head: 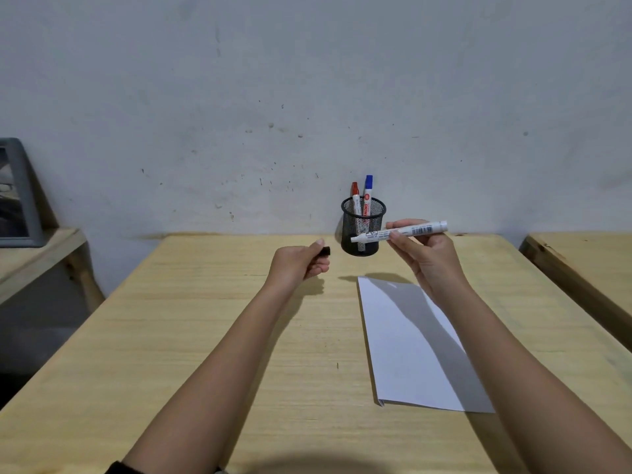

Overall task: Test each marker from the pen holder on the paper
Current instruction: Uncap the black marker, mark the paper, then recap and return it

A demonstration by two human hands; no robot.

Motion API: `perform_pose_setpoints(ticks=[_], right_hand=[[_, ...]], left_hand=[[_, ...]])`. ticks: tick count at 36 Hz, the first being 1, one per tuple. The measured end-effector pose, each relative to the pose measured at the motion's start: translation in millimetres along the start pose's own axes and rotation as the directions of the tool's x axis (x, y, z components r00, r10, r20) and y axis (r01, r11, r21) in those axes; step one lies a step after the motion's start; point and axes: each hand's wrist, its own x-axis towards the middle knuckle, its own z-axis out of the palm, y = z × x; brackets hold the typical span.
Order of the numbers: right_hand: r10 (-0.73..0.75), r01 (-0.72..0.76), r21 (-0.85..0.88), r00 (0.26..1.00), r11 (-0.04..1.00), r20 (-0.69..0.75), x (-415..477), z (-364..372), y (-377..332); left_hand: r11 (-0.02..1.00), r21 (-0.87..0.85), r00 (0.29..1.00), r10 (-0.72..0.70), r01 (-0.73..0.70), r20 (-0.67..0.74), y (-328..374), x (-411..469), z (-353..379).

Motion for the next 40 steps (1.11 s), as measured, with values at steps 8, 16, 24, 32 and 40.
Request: perform_pose_setpoints(ticks=[8, 16, 24, 32, 40], right_hand=[[0.027, -0.029, -0.009, 0.985, 1.0, -0.17, 1.3, -14.7, 6.2], [0.065, -0.095, -0.131, 0.973, 0.987, -0.221, 0.8, -19.2, 10.6], [0.063, -0.071, -0.039, 0.981, 0.997, -0.184, 2.2, -21.4, 11.1], [0.042, -0.051, -0.046, 0.985, 0.998, -0.17, -2.5, -21.6, 17.6], [0.025, -0.049, -0.114, 0.979, 0.992, -0.204, 0.7, -19.6, 19.8]], left_hand=[[0.761, 0.631, 0.98, 0.201, -0.152, -0.006, -13.4, 8.4, -17.0], [0.519, 0.843, 0.988, 0.126, -0.14, 0.087, -21.5, 14.0, -13.1], [0.498, 0.857, 0.99, 0.095, -0.136, 0.102, -27.1, 21.2, -13.4], [0.547, 0.761, 0.906, 0.405, -0.349, 0.124, -14.9, -2.5, -6.7], [0.552, 0.615, 0.811, 0.228, -0.564, 0.539, -20.4, -35.8, 23.0]])
